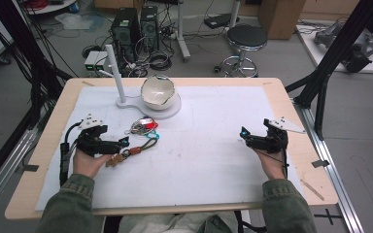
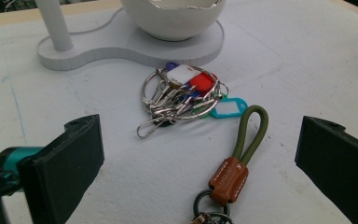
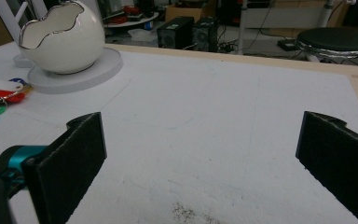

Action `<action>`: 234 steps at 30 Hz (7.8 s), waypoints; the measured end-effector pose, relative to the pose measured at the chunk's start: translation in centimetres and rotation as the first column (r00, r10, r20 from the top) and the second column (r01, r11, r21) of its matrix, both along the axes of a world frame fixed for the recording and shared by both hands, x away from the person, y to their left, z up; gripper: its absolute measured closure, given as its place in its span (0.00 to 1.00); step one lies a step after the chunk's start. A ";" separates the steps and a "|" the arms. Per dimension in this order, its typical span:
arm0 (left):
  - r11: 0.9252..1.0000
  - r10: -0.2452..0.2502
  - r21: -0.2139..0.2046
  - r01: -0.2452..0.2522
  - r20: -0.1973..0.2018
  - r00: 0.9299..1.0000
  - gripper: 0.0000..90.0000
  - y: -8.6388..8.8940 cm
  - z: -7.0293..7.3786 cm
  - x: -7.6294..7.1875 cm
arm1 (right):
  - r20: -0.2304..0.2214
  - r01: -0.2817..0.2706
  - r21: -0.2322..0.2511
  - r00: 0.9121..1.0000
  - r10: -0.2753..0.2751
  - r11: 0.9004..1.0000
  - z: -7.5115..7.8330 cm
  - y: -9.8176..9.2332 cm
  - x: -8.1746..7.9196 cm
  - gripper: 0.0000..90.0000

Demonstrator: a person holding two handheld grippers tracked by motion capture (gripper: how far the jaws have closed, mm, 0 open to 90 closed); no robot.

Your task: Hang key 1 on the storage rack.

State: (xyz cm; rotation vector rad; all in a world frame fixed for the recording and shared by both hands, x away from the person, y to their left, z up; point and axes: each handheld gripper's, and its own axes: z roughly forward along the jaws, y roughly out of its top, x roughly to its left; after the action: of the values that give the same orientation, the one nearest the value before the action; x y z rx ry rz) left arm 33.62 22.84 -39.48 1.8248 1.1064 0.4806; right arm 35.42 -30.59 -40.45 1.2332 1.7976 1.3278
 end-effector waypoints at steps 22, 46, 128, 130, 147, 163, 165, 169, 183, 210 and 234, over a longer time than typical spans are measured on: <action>0.987 -0.093 0.125 0.102 -0.077 0.993 0.02 -2.4 -1.5 0.4 | -0.002 -0.005 -0.003 1.000 0.005 1.000 0.0 0.1 0.0 0.01; 0.950 -0.189 0.217 0.225 -0.174 0.966 0.14 -3.8 -2.9 0.8 | -0.008 -0.008 -0.010 1.000 0.008 1.000 -0.1 0.1 0.0 0.01; 0.978 -0.134 0.146 0.151 -0.120 0.984 0.84 -0.6 0.3 0.1 | -0.002 -0.004 -0.020 1.000 0.004 1.000 0.0 0.0 -0.3 0.01; 0.980 -0.126 0.142 0.142 -0.115 0.985 0.84 -0.4 0.6 0.0 | 0.000 0.001 -0.019 1.000 -0.001 1.000 0.1 0.0 -0.3 0.01; 0.991 -0.052 0.116 0.059 -0.060 0.997 0.84 2.0 3.4 -0.5 | 0.005 -0.006 -0.015 1.000 0.007 1.000 0.1 0.0 -0.4 0.01; 0.991 -0.021 0.133 0.027 -0.042 0.999 0.84 2.9 6.0 1.2 | 0.015 0.011 0.004 1.000 -0.011 1.000 0.3 -0.5 -0.5 0.01; 0.991 -0.014 0.133 0.020 -0.044 0.999 0.84 3.1 6.2 1.5 | 0.014 0.011 0.007 1.000 -0.011 1.000 0.2 -0.5 -0.5 0.01; 0.993 -0.002 0.120 0.007 -0.045 0.999 0.84 3.4 6.6 2.2 | 0.012 0.011 0.008 1.000 -0.011 1.000 0.2 -0.5 -0.5 0.01; 0.994 0.054 0.103 -0.047 -0.060 0.997 0.84 5.0 8.4 3.8 | 0.018 0.012 0.010 1.000 -0.012 1.000 0.3 -0.5 -0.6 0.01; 0.980 0.146 0.147 -0.137 -0.052 0.988 0.84 6.8 11.9 7.6 | 0.018 0.019 0.011 1.000 -0.019 1.000 0.3 -0.7 -0.8 0.01; 0.971 0.212 0.127 -0.201 -0.081 0.974 0.84 8.1 12.9 12.5 | 0.012 0.025 0.020 1.000 -0.026 0.999 0.3 -1.0 -1.1 0.01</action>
State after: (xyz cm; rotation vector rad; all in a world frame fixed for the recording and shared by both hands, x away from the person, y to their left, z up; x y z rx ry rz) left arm 46.15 30.90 -26.61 1.8590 1.3668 0.5977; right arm 34.35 -31.60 -40.18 1.2517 1.7587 1.3388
